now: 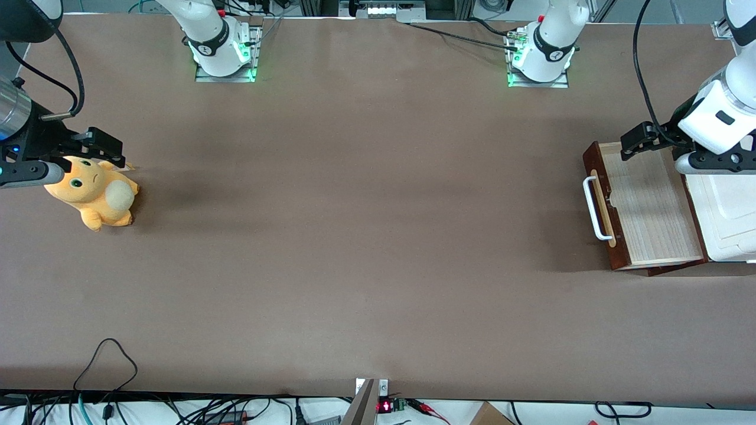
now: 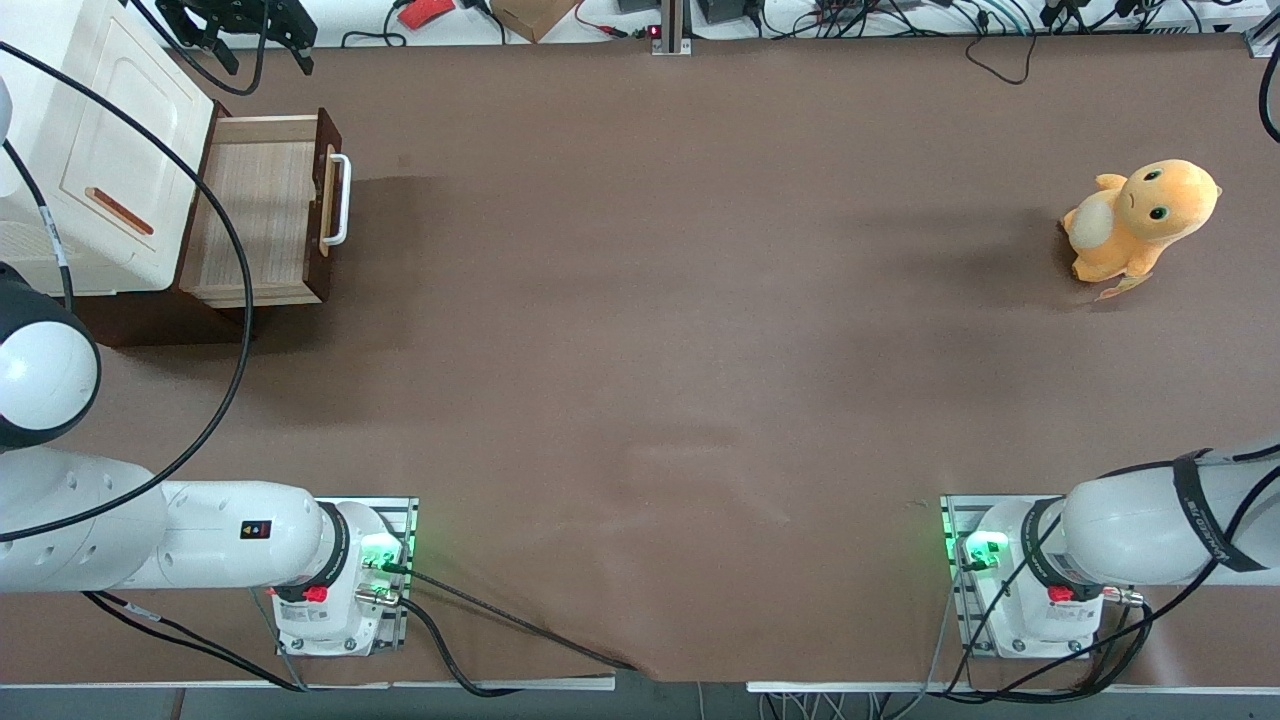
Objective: Open lower drawer with left arm only
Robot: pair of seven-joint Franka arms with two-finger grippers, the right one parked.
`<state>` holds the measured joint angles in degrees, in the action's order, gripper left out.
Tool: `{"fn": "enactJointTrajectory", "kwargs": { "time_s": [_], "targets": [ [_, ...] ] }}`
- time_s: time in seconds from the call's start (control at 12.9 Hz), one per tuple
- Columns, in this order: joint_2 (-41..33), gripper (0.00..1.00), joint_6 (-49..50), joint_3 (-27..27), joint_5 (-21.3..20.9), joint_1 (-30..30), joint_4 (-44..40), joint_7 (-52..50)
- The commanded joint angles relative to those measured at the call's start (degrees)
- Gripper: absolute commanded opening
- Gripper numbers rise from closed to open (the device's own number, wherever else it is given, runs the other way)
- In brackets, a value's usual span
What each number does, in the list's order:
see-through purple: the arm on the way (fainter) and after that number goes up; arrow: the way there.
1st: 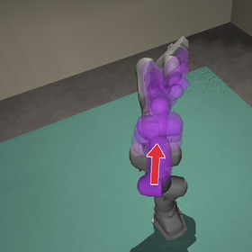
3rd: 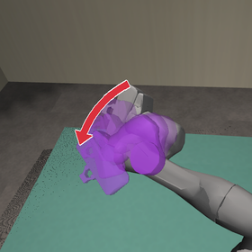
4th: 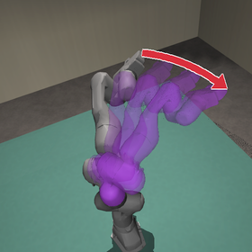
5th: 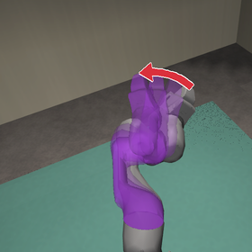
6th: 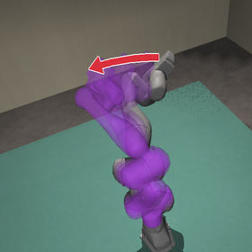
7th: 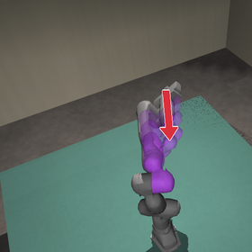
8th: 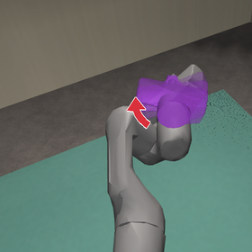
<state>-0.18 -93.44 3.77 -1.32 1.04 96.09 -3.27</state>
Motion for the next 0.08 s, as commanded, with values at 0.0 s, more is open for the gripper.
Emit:
{"fn": "enactJointTrajectory", "kwargs": {
  "time_s": [0.0],
  "targets": [
    [-0.8,1.00,0.8,-1.0,1.3,-0.8,0.0,1.2]
  ]
}}
